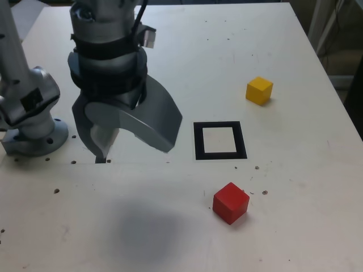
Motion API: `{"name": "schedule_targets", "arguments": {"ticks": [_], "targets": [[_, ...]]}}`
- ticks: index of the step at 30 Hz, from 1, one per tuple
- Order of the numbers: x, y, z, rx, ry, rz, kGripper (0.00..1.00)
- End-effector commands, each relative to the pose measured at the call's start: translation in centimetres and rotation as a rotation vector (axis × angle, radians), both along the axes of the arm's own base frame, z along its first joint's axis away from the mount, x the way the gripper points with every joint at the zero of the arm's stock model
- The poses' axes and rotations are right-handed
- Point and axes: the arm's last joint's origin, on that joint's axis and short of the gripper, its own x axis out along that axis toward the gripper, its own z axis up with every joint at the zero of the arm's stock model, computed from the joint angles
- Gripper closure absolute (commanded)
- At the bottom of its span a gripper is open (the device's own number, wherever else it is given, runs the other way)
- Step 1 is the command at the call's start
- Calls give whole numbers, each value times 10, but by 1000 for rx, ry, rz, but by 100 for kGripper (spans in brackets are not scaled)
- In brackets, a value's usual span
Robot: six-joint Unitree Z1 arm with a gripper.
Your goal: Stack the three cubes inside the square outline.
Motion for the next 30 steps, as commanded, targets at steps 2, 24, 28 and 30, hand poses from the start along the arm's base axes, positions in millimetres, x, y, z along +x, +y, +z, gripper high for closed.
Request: {"name": "schedule_targets", "arguments": {"ticks": [2,24,28,30], "targets": [[8,-11,-2,21,11,-19,1],[39,-43,-6,82,10,-543,0],[44,-44,-8,127,2,-627,0],[49,-47,-12,136,10,-649,1]]}}
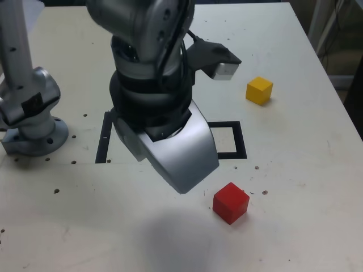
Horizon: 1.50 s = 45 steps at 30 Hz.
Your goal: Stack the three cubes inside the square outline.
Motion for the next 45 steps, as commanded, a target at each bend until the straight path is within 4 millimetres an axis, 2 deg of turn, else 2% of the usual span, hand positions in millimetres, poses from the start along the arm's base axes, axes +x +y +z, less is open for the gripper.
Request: {"name": "schedule_targets", "arguments": {"ticks": [1,8,19,28,40,45], "targets": [[8,-5,-5,11,8,-25,1],[34,-14,-18,24,22,-60,1],[63,-11,-31,31,32,-61,4],[90,-10,-53,42,68,-65,7],[104,-8,-87,80,138,-46,10],[106,-7,-90,81,140,-45,14]]}}
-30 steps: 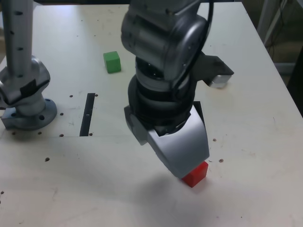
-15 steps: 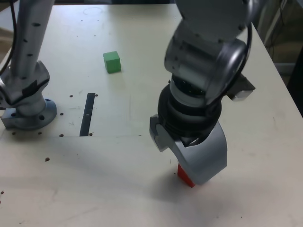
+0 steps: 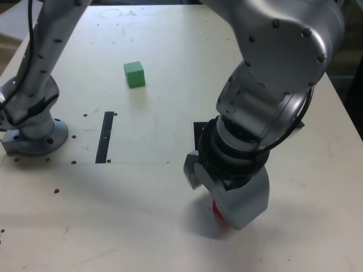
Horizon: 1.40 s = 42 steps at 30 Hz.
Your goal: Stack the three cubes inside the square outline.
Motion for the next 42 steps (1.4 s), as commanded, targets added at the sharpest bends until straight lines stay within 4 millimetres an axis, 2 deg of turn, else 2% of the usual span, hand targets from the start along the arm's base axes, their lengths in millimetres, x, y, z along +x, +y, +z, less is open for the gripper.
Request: {"name": "schedule_targets", "arguments": {"ticks": [1,5,11,14,33,42], "targets": [[1,0,0,-2,-4,1,16],[1,0,0,-5,-10,4,24],[3,-1,0,-8,-18,12,42],[2,-1,1,-8,-19,13,48],[0,0,6,-7,-12,14,63],[-1,0,7,-11,-3,20,74]]}}
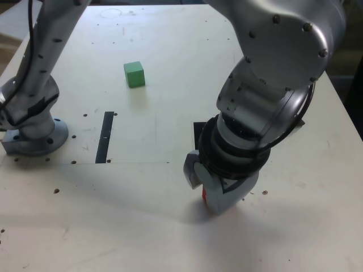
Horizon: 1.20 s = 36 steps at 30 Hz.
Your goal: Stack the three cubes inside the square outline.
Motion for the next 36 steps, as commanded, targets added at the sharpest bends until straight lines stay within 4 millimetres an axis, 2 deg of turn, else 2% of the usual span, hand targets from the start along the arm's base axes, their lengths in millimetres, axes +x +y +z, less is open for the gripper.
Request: {"name": "schedule_targets", "arguments": {"ticks": [1,8,14,18,24,29,32,36], "targets": [[-1,1,5,-4,-4,10,75],[-9,2,33,-22,-50,42,77],[0,36,53,-9,-58,186,78],[11,67,63,-12,-76,330,78],[26,111,67,-29,-76,537,77],[13,139,73,27,-95,682,77],[3,146,73,53,-108,757,77],[0,147,67,48,-105,814,77]]}}
